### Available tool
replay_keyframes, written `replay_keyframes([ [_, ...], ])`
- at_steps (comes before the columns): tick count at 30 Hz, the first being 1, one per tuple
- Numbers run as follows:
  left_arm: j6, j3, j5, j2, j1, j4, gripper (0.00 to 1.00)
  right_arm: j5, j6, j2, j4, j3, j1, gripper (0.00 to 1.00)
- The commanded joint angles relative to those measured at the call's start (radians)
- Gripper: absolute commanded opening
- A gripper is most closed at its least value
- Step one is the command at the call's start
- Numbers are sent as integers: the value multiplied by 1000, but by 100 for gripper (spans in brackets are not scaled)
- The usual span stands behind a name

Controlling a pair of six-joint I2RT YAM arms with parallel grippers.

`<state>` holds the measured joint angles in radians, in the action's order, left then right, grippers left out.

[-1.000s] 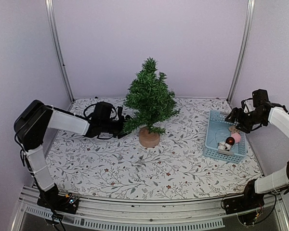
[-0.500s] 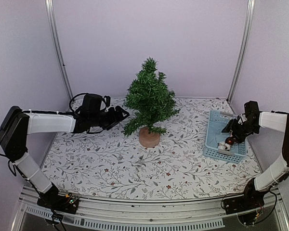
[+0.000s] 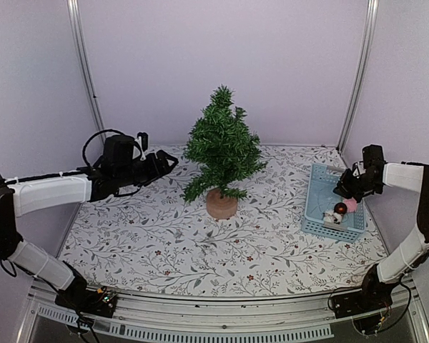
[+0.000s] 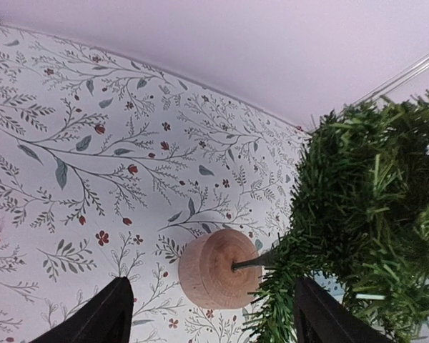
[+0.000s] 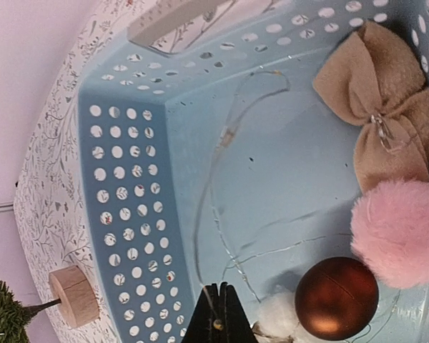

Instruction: Decorate the small christmas tree

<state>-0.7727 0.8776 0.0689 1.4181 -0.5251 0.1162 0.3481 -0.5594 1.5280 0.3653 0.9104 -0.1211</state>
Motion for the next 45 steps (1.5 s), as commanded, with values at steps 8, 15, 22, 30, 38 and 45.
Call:
replay_keyframes([
  [8,144,19,45,-152,46,-65,79,188,180,-209,28,131,-3,0],
  [15,218,71,56,-197,45,-90,76,290,233,-294,67,253,21,0],
  [22,284,103,73,-234,34,-78,74,302,231,-334,104,408,45,0],
  [30,363,147,68,-265,-4,-75,73,367,230,-341,116,573,55,0],
  [38,450,196,47,-275,-61,-81,73,480,186,-324,65,753,67,0],
  [45,522,261,23,-252,-128,-77,72,558,149,-268,43,936,78,0],
])
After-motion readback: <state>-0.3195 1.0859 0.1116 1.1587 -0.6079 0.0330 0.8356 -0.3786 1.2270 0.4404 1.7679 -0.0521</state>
